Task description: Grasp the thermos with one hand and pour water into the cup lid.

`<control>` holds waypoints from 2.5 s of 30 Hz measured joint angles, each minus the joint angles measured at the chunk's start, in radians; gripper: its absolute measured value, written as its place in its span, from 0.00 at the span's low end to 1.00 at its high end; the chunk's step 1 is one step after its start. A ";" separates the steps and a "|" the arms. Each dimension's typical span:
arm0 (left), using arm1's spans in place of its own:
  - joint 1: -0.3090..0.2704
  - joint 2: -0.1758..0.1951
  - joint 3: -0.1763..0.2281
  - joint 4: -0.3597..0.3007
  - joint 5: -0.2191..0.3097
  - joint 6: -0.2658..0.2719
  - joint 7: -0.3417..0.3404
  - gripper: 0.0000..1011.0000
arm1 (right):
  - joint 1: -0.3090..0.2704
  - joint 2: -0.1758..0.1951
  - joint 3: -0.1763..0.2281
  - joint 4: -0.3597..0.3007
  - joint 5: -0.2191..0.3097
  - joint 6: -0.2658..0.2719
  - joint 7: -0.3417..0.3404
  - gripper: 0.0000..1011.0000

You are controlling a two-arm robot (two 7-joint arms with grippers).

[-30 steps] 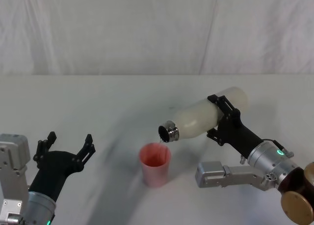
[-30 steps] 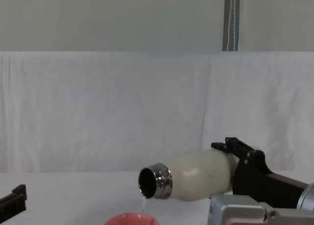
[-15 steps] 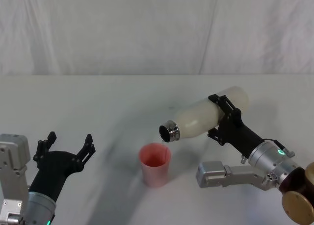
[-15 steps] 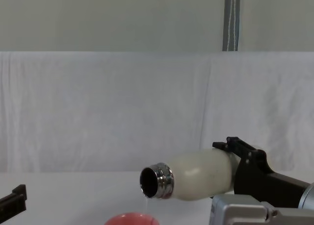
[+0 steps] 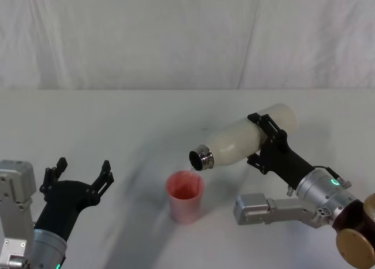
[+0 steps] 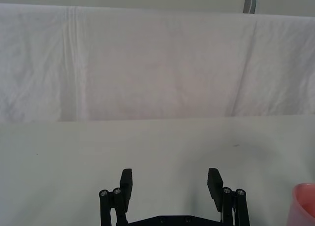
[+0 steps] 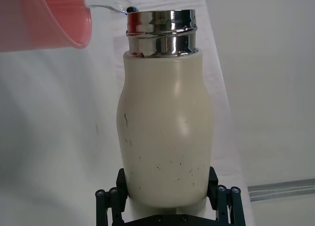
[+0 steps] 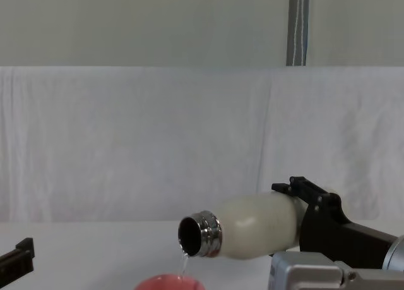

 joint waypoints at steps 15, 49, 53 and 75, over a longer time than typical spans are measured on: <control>0.000 0.000 0.000 0.000 0.000 0.000 0.000 0.99 | 0.001 0.002 0.000 -0.001 -0.003 0.002 -0.002 0.94; 0.000 0.000 0.000 0.000 0.000 0.000 0.000 0.99 | 0.003 0.001 -0.004 0.001 -0.007 0.001 -0.006 0.94; 0.000 0.000 0.000 0.000 0.000 0.000 0.000 0.99 | 0.003 0.002 -0.004 0.002 -0.006 0.000 -0.005 0.94; 0.000 0.000 0.000 0.000 0.000 0.000 0.000 0.99 | 0.005 0.006 -0.006 0.002 -0.004 -0.005 0.001 0.94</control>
